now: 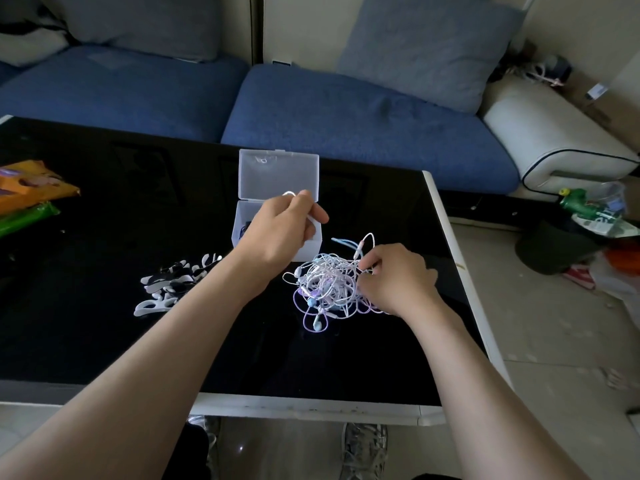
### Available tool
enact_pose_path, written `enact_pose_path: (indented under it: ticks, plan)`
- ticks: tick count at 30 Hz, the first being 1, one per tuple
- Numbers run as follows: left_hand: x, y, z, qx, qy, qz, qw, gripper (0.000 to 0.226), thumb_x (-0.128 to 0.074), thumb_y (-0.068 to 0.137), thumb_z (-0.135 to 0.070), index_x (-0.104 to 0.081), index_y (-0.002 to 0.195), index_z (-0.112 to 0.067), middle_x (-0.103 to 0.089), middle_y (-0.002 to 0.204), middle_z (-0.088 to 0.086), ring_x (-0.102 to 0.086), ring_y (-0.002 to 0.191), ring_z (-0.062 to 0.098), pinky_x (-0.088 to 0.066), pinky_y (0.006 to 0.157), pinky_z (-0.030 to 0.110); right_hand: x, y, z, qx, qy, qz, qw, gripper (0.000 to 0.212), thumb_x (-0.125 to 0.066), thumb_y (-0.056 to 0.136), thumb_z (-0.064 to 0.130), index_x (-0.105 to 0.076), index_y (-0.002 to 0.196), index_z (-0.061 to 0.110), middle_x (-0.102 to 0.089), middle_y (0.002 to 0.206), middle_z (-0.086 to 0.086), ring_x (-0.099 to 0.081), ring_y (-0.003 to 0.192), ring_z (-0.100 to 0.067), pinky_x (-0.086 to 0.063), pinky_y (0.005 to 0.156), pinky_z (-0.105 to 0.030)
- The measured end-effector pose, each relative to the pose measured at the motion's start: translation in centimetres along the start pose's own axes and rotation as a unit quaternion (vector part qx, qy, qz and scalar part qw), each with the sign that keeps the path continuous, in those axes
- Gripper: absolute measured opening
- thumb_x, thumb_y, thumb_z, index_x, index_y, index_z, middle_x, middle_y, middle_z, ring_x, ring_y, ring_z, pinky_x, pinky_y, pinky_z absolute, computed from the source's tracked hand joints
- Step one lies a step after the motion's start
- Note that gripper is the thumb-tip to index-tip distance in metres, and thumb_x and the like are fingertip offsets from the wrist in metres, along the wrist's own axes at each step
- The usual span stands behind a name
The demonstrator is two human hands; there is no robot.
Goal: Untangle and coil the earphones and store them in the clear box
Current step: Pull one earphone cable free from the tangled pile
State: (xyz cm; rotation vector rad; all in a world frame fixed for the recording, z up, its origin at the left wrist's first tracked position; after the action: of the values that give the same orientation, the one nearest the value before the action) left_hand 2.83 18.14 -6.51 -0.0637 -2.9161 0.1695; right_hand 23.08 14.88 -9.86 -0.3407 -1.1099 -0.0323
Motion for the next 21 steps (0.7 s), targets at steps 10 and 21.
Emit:
enact_pose_path:
  ticks: [10,21]
  plan:
    - [0.7,0.3,1.4,0.046,-0.024,-0.011,0.999,0.031,-0.052,0.105,-0.020,-0.079,0.096,-0.010,-0.064,0.065,0.000,-0.042,0.050,0.013,-0.036,0.052,0.028,-2.7,0.6,-0.8,0.043,-0.006,0.084,0.996,0.047,-0.063,0.103,0.031,-0.052,0.148,0.030,-0.059,0.138,-0.005,-0.061,0.085,-0.015,-0.049,0.075,-0.033]
    - [1.5,-0.3,4.8,0.075,0.446,0.019,0.891,0.019,-0.066,0.089,-0.010,-0.061,0.108,-0.010,-0.066,0.100,0.013,-0.071,0.052,0.027,-0.052,0.048,0.029,-2.5,0.7,-0.2,0.051,-0.026,0.058,0.997,0.025,-0.050,0.109,0.038,-0.072,0.121,0.042,-0.072,0.113,0.005,-0.061,0.103,-0.026,-0.034,0.096,-0.043]
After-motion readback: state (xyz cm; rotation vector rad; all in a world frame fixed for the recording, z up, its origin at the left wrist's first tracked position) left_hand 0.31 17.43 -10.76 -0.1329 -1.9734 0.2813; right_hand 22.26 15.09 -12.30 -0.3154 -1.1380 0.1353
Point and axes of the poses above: each hand's wrist, its own y-axis towards the middle knuckle, its own x-axis out of the back of the hand, z = x × y, the point moved 10 cm from there along y, towards the middle knuckle
